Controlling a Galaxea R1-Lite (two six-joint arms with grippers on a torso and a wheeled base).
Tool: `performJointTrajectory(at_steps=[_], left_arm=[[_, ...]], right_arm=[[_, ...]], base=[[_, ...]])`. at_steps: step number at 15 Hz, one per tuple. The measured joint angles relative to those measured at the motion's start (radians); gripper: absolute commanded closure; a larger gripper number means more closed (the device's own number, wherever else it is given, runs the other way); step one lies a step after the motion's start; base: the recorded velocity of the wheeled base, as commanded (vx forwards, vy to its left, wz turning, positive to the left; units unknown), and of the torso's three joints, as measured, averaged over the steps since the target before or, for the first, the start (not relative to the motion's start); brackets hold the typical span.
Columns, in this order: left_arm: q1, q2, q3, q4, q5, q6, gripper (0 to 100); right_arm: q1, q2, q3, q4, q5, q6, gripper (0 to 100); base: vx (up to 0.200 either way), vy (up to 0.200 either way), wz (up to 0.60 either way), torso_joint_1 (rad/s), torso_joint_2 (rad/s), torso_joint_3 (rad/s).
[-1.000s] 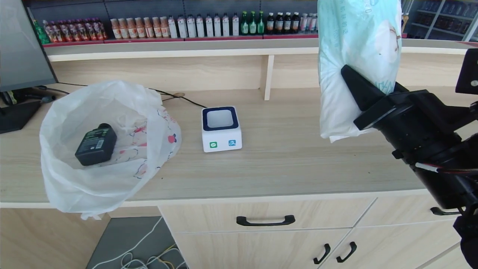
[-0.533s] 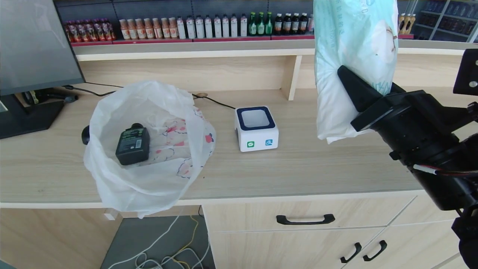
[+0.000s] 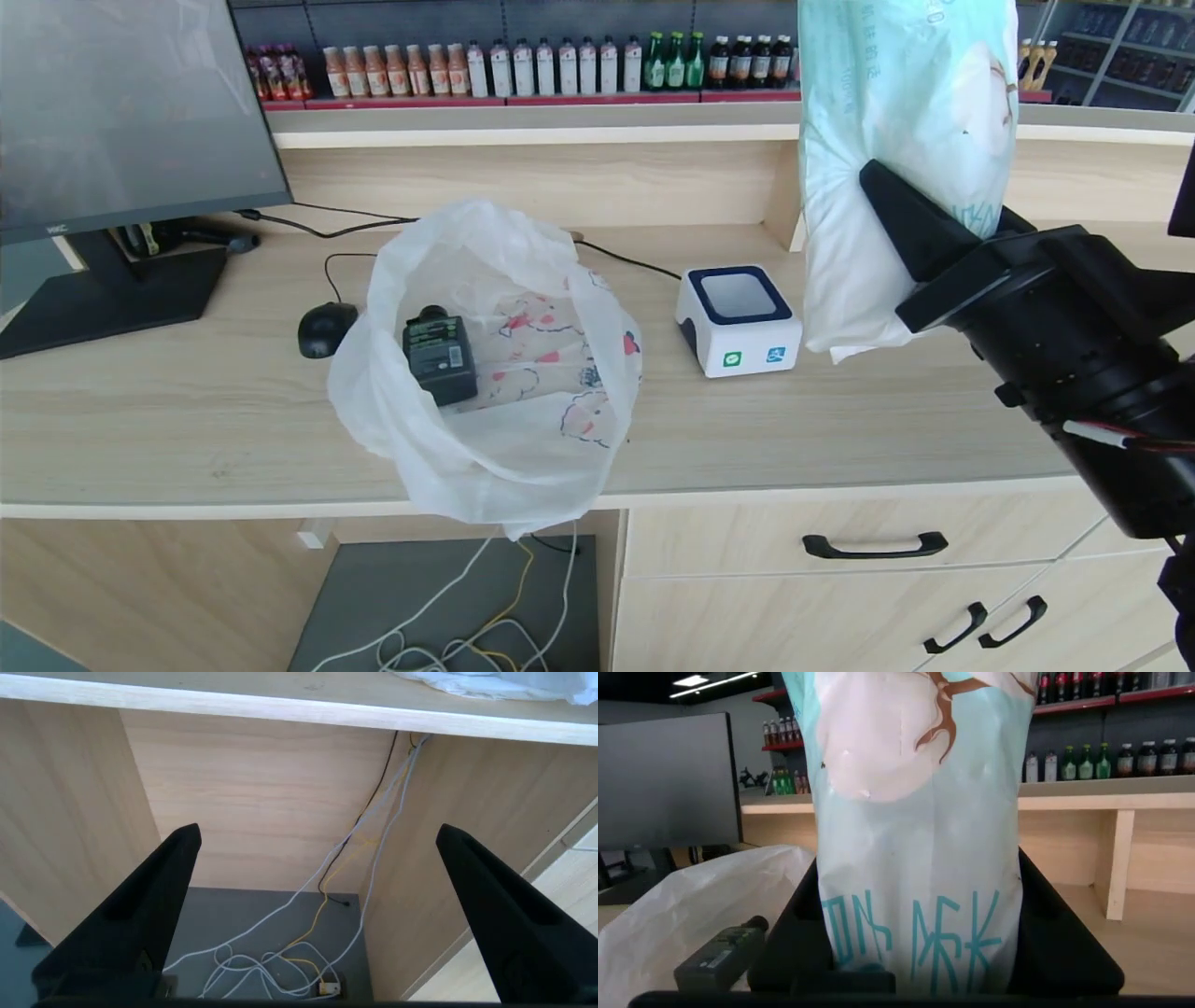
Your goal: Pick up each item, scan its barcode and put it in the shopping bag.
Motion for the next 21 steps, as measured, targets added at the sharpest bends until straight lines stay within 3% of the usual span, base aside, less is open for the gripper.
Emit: performJointTrajectory(at_steps=[7, 16, 21], left_arm=[[0.003, 0.0, 0.0, 0.0, 0.0, 0.0, 0], [0.003, 0.0, 0.0, 0.0, 0.0, 0.0, 0], [0.002, 0.0, 0.0, 0.0, 0.0, 0.0, 0]], right_arm=[[-0.002, 0.006, -0.023, -0.002, 0.001, -0.003, 100], [0.11, 0.307, -0.273, 0.001, -0.079, -0.002, 100], [0.098, 0.417, -0.406, 0.0, -0.121, 0.0, 100]], base=[[0.0, 0.0, 0.0, 0.0, 0.0, 0.0], [0.0, 0.0, 0.0, 0.0, 0.0, 0.0], [0.0, 0.0, 0.0, 0.0, 0.0, 0.0]])
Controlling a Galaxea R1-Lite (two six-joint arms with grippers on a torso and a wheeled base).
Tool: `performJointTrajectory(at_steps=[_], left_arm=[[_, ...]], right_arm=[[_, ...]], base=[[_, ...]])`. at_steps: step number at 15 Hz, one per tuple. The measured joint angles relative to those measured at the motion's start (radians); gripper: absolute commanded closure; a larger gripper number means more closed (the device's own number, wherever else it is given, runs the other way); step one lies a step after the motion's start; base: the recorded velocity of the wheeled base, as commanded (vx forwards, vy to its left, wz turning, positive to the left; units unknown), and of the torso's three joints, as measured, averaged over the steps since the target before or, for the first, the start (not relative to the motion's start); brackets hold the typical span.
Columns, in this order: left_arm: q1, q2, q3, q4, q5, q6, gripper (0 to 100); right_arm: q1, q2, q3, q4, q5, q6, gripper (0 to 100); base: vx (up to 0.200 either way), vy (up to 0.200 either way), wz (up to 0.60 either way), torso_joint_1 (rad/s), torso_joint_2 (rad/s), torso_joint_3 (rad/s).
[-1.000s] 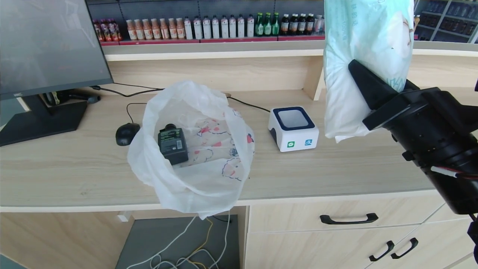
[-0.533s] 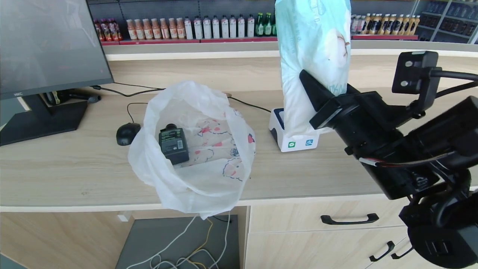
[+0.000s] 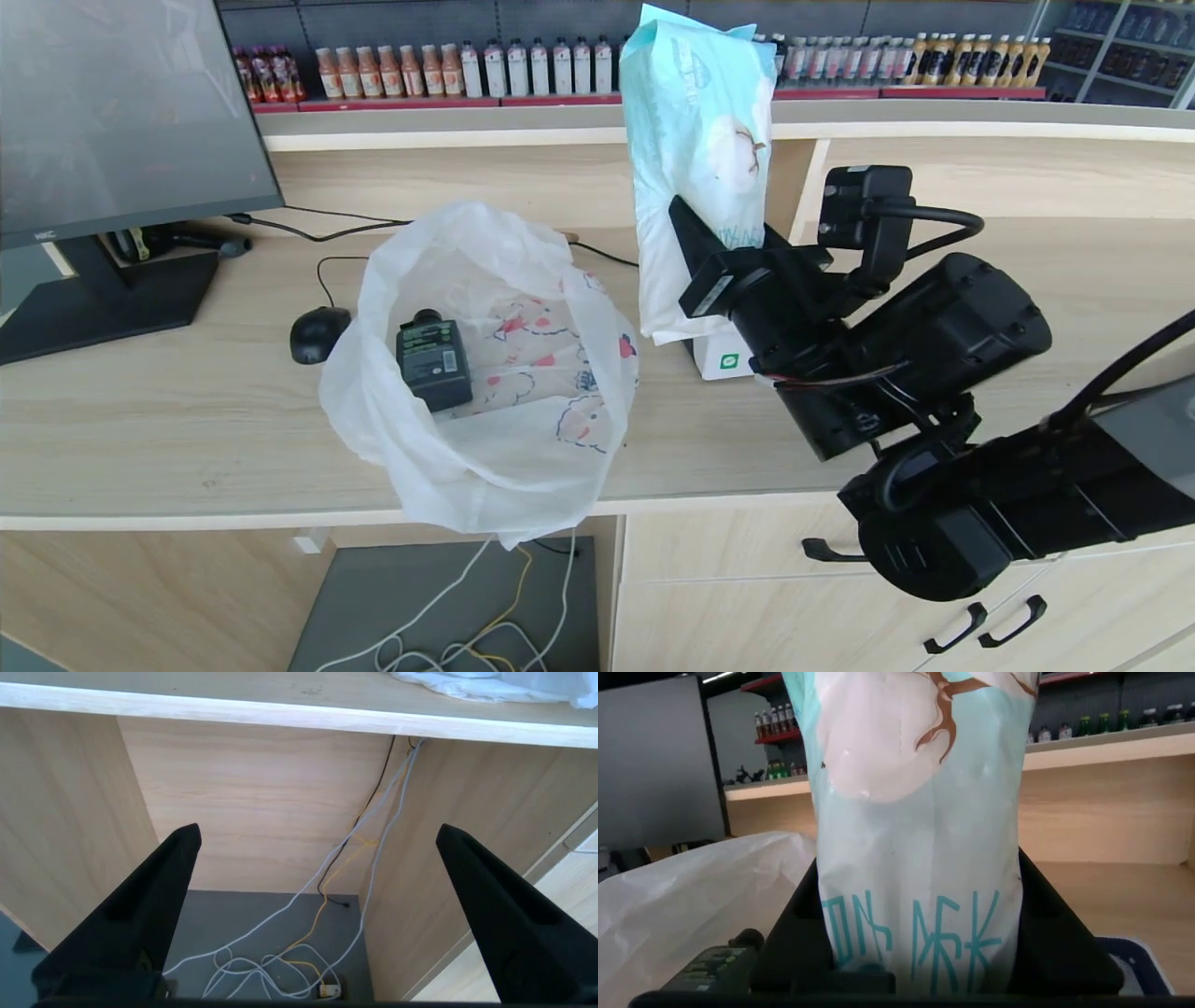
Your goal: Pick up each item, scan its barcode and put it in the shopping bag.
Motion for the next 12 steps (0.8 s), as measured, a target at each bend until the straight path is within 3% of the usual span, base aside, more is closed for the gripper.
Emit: performJointTrajectory(at_steps=[6, 12], left_arm=[[0.001, 0.0, 0.0, 0.0, 0.0, 0.0, 0], [0.0, 0.0, 0.0, 0.0, 0.0, 0.0, 0]], right_arm=[[-0.099, 0.017, -0.015, 0.0, -0.003, 0.0, 100], [-0.118, 0.029, 0.007, 0.0, -0.001, 0.01, 100]], base=[[0.0, 0.0, 0.0, 0.0, 0.0, 0.0], [0.0, 0.0, 0.0, 0.0, 0.0, 0.0]])
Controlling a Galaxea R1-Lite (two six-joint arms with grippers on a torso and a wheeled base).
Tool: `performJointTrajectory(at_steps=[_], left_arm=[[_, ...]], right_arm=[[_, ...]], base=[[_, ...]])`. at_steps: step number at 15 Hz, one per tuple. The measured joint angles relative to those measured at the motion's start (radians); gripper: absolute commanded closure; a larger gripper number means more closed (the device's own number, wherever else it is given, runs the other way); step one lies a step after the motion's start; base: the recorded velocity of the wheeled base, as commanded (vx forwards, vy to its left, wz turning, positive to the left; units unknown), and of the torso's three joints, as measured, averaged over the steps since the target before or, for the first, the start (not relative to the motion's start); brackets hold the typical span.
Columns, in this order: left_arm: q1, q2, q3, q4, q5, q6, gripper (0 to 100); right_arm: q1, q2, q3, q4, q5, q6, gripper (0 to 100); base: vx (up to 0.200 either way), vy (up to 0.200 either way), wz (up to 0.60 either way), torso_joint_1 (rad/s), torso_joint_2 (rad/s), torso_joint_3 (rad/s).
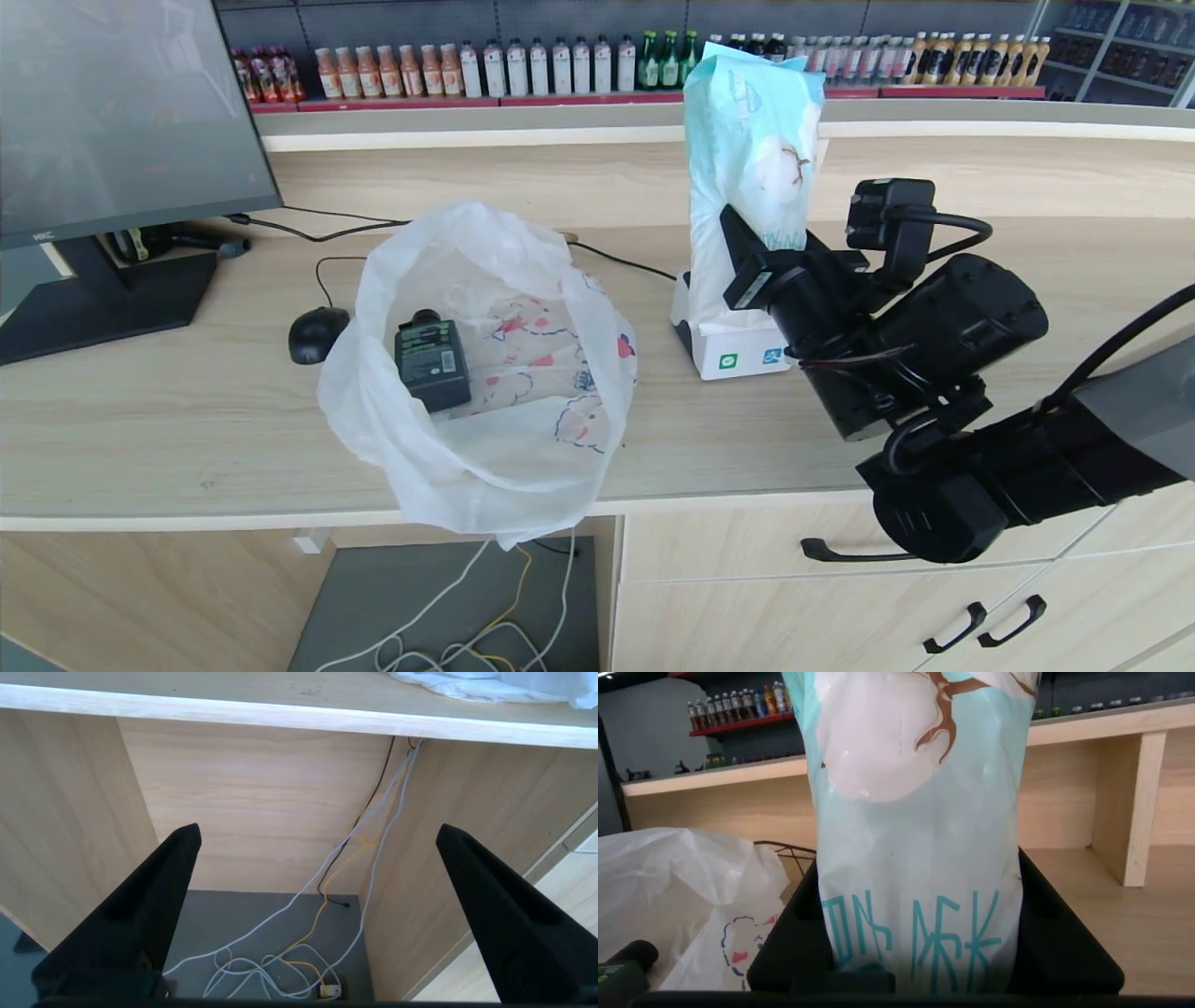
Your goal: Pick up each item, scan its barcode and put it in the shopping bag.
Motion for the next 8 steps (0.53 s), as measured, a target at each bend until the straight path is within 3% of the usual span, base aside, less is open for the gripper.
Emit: performJointTrajectory(at_steps=[8], left_arm=[[0.001, 0.0, 0.0, 0.0, 0.0, 0.0, 0]], right_arm=[[-0.003, 0.022, 0.002, -0.003, -0.001, 0.019, 100]], base=[[0.0, 0.0, 0.0, 0.0, 0.0, 0.0]])
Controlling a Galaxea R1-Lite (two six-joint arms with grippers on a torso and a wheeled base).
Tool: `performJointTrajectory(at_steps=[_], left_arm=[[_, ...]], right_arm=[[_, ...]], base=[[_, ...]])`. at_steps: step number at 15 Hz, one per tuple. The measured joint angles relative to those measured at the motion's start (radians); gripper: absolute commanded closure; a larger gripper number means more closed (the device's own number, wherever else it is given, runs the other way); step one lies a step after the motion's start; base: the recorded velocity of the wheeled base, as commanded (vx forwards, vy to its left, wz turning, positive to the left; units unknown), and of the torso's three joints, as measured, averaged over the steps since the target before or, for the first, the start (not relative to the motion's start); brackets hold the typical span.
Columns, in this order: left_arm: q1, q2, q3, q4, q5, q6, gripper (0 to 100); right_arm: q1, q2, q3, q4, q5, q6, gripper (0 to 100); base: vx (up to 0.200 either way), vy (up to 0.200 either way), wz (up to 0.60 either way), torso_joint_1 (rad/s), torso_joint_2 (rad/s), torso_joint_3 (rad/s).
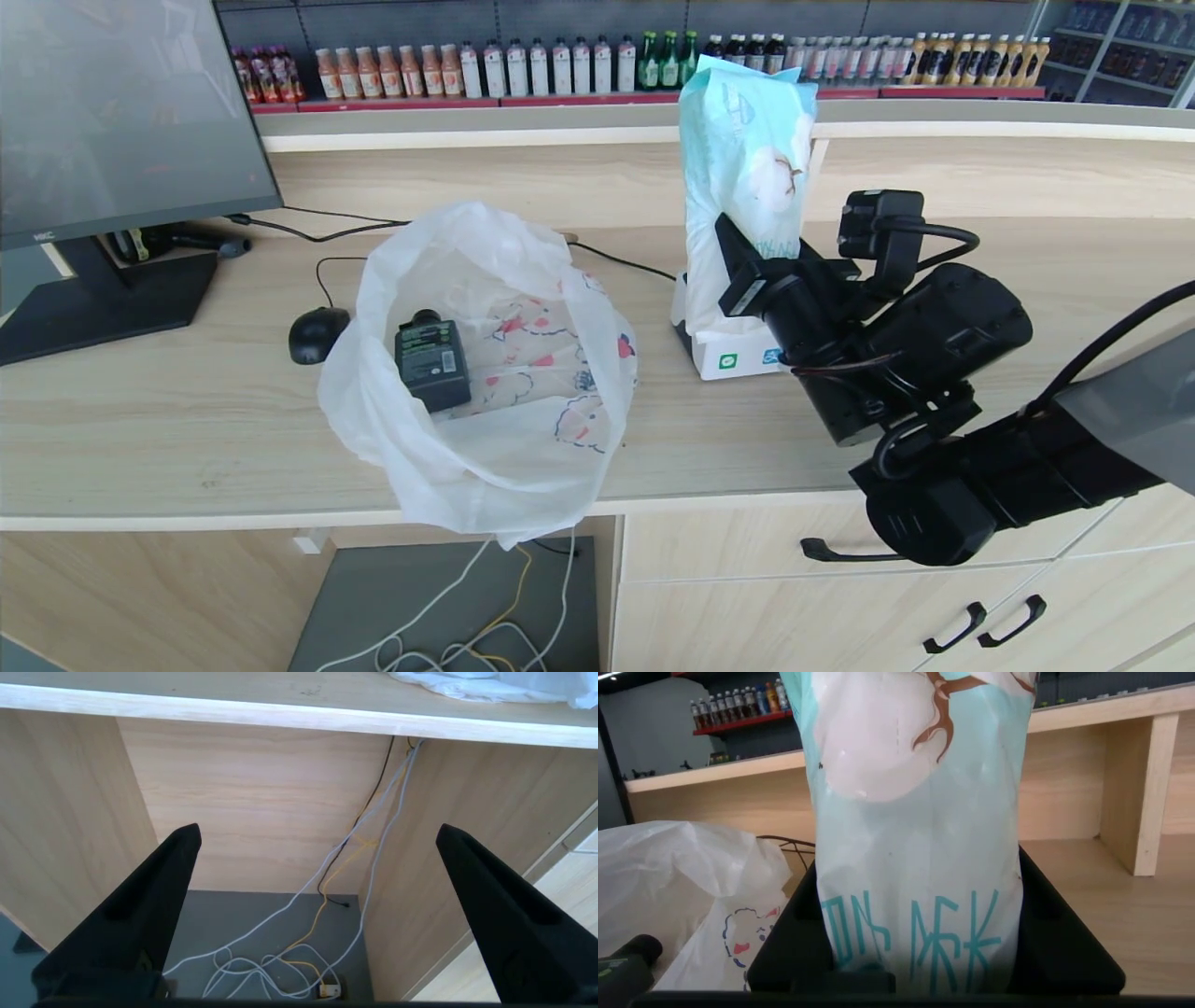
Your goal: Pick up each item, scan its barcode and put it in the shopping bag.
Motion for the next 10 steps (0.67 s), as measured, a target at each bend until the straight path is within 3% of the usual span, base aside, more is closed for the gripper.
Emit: performJointTrajectory(at_steps=[10], left_arm=[[-0.001, 0.0, 0.0, 0.0, 0.0, 0.0, 0]], right_arm=[[0.009, 0.006, -0.002, 0.003, -0.001, 0.004, 100]], base=[[0.0, 0.0, 0.0, 0.0, 0.0, 0.0]])
